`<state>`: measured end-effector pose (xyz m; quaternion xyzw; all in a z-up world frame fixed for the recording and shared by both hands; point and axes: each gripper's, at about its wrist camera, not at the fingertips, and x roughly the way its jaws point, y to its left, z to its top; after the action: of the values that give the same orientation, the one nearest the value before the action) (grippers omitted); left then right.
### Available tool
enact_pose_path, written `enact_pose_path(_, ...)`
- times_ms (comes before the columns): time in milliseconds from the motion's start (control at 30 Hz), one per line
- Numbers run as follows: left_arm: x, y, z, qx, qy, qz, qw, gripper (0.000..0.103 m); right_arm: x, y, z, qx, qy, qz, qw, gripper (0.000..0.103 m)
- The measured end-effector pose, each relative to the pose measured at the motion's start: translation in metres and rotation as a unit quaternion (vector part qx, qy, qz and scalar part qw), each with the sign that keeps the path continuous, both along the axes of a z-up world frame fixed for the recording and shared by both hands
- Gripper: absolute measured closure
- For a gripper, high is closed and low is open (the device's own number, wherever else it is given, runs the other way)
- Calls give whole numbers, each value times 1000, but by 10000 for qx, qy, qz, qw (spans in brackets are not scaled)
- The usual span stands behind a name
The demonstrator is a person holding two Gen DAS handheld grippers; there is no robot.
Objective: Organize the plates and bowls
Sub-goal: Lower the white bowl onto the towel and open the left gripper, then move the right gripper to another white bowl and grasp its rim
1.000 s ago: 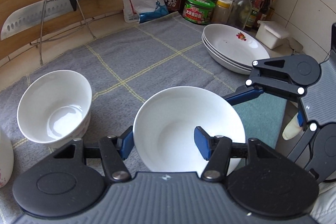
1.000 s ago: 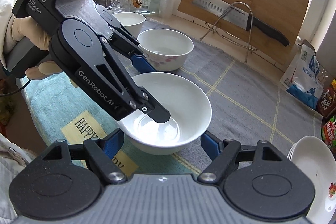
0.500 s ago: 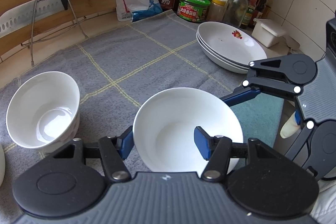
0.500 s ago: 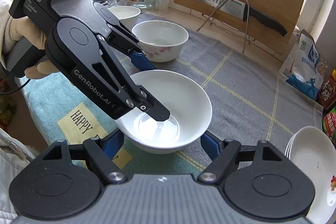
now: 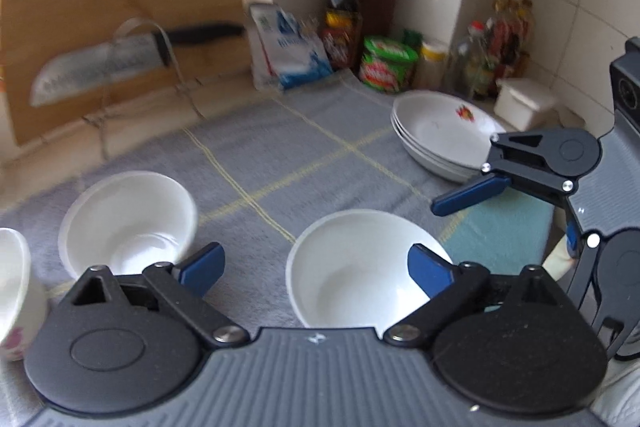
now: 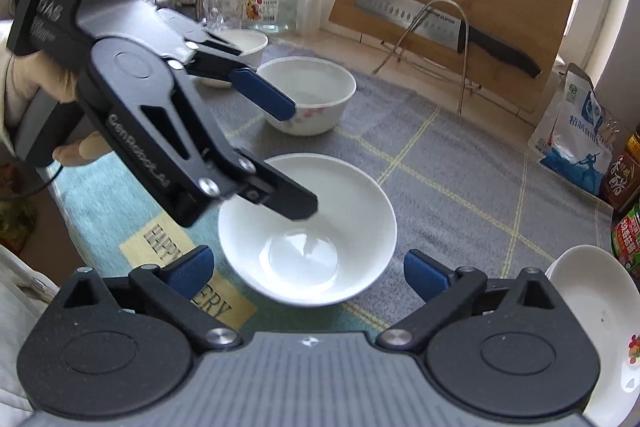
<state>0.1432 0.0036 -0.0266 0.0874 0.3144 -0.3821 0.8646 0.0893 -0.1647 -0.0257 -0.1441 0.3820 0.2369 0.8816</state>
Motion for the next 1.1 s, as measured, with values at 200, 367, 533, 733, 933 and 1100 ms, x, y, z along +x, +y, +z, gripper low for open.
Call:
enact_pose_path(200,-13,27,4,43,-628,1011,9929,1,8,-3,13,222,-105,-112,9996,0)
enact_pose_path(367,-10,43,-8,387,-692,1600,9839,1,29,-3,28,493,-140,-174,9985,0)
enact_pose_path(533,-6,53,-16,333,-696,1814,9804,1,59,3,42,677,-67,-105,9976,0)
enact_pose_path(733,6,52,-26,377,-693,1904,9785,1,97,18,46,720,10,-9,9974,0)
enact_pose_path(933,17,48,-34,474,-702,1831,9794,1,130,33,38,392,126,19,9991,0)
enact_pose_path(1100,28,44,-39,555,-719,1805,9794,1,158,47,27,327,408,232,9984,0)
